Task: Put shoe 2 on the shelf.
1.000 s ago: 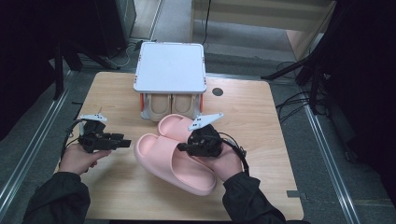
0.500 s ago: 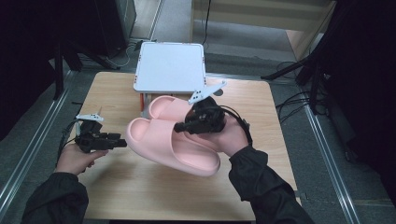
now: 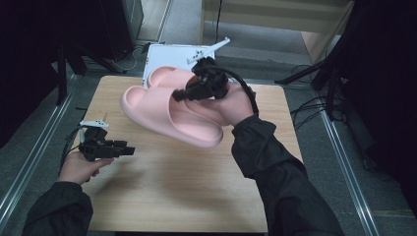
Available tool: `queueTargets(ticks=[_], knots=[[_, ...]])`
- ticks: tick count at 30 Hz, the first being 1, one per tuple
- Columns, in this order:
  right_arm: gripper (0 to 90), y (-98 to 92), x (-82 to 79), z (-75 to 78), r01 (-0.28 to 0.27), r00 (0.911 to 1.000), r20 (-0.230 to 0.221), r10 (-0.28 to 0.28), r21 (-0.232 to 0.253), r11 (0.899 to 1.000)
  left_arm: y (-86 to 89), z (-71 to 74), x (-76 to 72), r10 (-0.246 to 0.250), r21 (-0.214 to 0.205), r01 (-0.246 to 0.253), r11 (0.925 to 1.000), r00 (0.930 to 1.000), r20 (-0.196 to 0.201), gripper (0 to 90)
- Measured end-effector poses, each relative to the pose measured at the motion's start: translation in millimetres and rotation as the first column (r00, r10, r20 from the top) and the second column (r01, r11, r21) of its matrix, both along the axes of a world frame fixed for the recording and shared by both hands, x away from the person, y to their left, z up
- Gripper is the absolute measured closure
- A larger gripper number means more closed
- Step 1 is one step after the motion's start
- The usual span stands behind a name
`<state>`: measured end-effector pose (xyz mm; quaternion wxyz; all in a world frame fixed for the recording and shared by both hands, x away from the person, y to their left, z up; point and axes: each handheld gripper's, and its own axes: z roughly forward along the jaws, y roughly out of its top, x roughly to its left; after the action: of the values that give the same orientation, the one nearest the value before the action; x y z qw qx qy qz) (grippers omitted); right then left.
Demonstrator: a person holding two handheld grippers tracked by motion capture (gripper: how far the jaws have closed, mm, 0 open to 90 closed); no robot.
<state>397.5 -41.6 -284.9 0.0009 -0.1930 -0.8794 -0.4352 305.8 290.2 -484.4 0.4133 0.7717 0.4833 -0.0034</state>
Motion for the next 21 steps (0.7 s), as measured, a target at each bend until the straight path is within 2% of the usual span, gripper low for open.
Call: queueTargets(ticks=[2, 4, 7, 8, 10, 11, 12, 13, 14, 18, 19, 20, 21], knots=[[75.7, 5.6, 13.8, 4.9, 0.063, 0.9979, -0.014, -0.063, 0.006, 0.998, 0.2, 1.2, -0.5, -0.018, -0.006, 0.018, 0.9998, 0.9997, 0.015, 42.7], [75.7, 11.2, 24.1, 8.0, 0.121, 0.9926, -0.001, -0.121, -0.011, 0.993, -1.5, 2.6, -1.4, -0.028, -0.015, 0.028, 0.9995, 0.9993, 0.026, 42.8], [75.6, 23.0, 44.6, 10.4, 0.245, 0.9694, 0.037, -0.243, -0.057, 0.968, -4.3, 2.8, -1.2, -0.041, -0.015, 0.041, 0.9990, 0.9988, 0.026, 42.7], [75.6, 25.9, 51.1, 10.3, 0.288, 0.9573, 0.047, -0.285, -0.055, 0.956, -4.8, 2.6, -0.7, -0.045, -0.014, 0.046, 0.9988, 0.9986, 0.026, 42.8], [75.7, 31.7, 62.9, 9.8, 0.373, 0.9273, 0.052, -0.371, -0.045, 0.927, -5.7, 2.5, 0.1, -0.040, -0.021, 0.041, 0.9990, 0.9989, 0.023, 42.8], [75.7, 35.0, 68.8, 9.2, 0.409, 0.9120, 0.057, -0.406, -0.046, 0.911, -5.7, 2.7, 0.5, -0.042, -0.022, 0.043, 0.9988, 0.9989, 0.022, 42.7], [75.7, 37.8, 73.3, 8.4, 0.433, 0.9004, 0.066, -0.430, -0.045, 0.900, -6.4, 2.7, 0.5, -0.042, -0.022, 0.042, 0.9989, 0.9988, 0.026, 42.7], [75.8, 43.6, 81.2, 6.4, 0.480, 0.8762, 0.070, -0.477, -0.046, 0.876, -6.4, 2.7, 0.5, -0.047, -0.020, 0.047, 0.9987, 0.9986, 0.025, 42.7], [75.7, 46.6, 85.0, 5.2, 0.499, 0.8655, 0.070, -0.496, -0.046, 0.865, -6.9, 2.6, 0.3, -0.050, -0.019, 0.050, 0.9985, 0.9985, 0.022, 42.7], [75.7, 61.4, 100.1, -1.6, 0.591, 0.8059, 0.070, -0.588, -0.029, 0.806, -7.0, 2.4, 1.1, -0.056, -0.012, 0.056, 0.9984, 0.9983, 0.017, 42.8], [75.7, 64.7, 103.5, -3.7, 0.614, 0.7883, 0.069, -0.611, -0.015, 0.789, -6.2, 3.0, 1.5, -0.059, -0.010, 0.059, 0.9982, 0.9982, 0.015, 43.0], [75.7, 68.6, 108.2, -6.7, 0.640, 0.7671, 0.063, -0.638, -0.007, 0.768, -5.6, 3.1, 1.8, -0.062, -0.014, 0.062, 0.9980, 0.9980, 0.017, 43.1], [75.7, 71.2, 112.5, -9.0, 0.658, 0.7519, 0.051, -0.657, -0.008, 0.753, -5.2, 3.3, 1.9, -0.063, -0.019, 0.063, 0.9978, 0.9979, 0.014, 43.2]])
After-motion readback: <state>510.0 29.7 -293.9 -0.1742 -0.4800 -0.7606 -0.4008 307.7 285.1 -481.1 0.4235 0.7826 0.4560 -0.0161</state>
